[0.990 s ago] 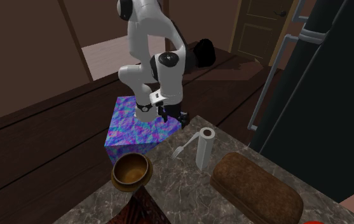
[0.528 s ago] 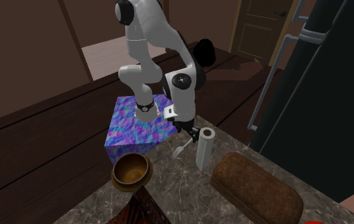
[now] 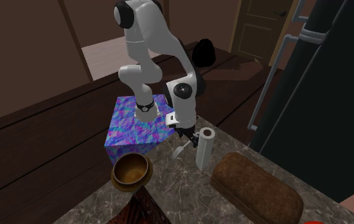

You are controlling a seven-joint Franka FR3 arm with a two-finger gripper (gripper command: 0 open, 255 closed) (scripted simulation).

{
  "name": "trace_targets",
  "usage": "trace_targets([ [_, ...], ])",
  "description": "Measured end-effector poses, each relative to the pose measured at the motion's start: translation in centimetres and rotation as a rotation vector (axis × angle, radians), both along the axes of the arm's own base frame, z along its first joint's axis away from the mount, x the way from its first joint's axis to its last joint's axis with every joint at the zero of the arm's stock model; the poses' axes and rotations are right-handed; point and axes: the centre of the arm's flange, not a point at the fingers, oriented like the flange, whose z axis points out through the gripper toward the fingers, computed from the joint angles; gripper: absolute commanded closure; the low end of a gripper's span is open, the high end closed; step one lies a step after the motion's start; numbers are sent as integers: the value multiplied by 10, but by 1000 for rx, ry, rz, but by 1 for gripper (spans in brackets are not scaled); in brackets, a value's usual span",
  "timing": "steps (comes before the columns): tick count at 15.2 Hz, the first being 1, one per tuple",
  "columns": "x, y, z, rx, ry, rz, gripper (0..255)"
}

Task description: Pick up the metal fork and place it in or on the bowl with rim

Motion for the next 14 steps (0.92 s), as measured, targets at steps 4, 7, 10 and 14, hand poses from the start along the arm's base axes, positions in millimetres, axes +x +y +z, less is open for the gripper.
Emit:
trace_targets([
  [4,1,2,-3,0,-1,0,0],
  [7,1,2,-3,0,-1,0,255],
  [10,1,2,-3,0,-1,0,255],
  [14,1,2,-3,0,-1,0,255],
])
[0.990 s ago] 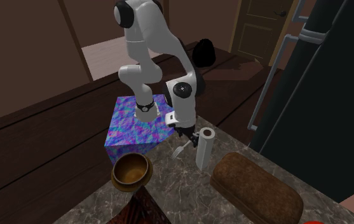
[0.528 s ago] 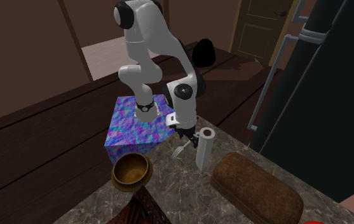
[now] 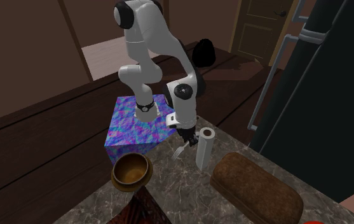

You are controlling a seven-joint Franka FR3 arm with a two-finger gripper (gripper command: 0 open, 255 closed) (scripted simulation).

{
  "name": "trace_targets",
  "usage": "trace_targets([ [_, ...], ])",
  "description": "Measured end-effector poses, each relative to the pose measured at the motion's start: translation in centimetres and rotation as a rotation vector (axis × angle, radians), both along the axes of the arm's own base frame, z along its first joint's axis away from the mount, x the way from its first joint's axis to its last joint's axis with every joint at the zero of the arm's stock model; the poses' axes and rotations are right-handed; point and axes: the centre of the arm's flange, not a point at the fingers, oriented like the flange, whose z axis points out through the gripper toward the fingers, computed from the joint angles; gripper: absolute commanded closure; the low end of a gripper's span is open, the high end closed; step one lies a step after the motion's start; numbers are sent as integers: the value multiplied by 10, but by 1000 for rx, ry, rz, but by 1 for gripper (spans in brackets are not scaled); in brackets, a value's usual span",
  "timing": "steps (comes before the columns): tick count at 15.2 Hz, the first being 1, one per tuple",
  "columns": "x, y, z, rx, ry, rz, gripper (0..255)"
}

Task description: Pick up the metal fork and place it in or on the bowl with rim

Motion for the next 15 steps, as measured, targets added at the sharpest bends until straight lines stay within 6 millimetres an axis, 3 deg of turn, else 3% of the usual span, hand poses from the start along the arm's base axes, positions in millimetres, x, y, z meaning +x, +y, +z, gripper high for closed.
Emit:
trace_targets([
  [5,-1,0,6,0,0,0,255],
  [15,0,0,57,0,-1,0,255],
])
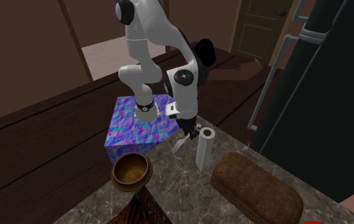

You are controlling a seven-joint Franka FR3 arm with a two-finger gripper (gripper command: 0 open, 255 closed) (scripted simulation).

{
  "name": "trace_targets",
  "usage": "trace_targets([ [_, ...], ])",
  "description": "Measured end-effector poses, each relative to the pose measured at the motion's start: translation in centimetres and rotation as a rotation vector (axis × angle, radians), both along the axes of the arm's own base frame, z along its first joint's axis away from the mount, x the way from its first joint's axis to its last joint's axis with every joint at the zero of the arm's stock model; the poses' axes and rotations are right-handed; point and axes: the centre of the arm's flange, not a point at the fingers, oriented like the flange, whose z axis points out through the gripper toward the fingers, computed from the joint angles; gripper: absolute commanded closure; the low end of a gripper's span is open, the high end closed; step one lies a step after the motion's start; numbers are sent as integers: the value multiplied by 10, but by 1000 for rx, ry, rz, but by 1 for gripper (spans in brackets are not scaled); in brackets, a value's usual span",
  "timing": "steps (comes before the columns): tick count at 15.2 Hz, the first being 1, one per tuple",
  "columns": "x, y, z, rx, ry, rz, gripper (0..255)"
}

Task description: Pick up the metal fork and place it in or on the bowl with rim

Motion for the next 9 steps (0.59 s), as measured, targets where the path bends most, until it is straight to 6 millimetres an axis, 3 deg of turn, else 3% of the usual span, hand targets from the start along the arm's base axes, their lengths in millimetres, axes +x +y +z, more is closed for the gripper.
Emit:
trace_targets([
  [9,-1,1,48,0,0,0,255],
])
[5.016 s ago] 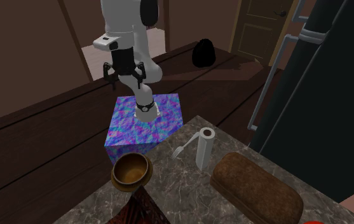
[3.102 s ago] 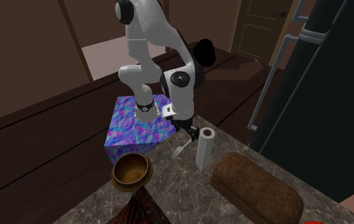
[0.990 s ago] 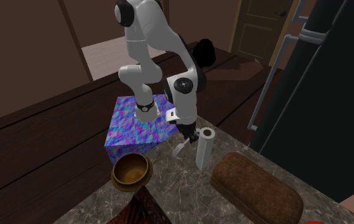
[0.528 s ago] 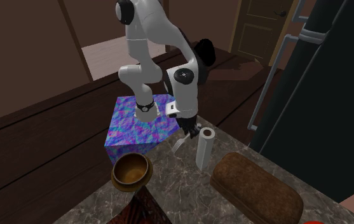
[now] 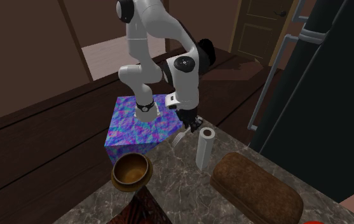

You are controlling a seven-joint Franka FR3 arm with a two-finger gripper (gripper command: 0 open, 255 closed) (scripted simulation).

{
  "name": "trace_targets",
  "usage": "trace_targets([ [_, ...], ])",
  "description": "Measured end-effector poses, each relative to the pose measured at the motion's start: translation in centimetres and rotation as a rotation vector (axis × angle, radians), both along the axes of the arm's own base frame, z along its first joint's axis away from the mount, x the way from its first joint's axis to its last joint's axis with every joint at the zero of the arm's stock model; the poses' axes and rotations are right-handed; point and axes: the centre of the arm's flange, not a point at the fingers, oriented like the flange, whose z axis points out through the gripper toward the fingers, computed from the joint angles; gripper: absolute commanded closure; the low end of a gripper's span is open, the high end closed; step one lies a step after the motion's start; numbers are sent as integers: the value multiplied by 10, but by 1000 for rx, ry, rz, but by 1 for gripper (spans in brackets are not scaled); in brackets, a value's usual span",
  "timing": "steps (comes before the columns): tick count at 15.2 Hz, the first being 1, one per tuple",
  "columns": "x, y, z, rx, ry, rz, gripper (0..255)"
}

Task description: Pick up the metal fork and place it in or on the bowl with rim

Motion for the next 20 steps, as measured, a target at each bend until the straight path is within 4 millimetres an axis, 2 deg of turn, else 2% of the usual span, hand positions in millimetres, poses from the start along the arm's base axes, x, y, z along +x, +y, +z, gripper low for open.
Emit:
trace_targets([
  [12,1,-1,61,0,0,0,255],
  [14,10,-14,63,0,0,0,255],
  [20,49,-82,61,0,0,-1,255],
])
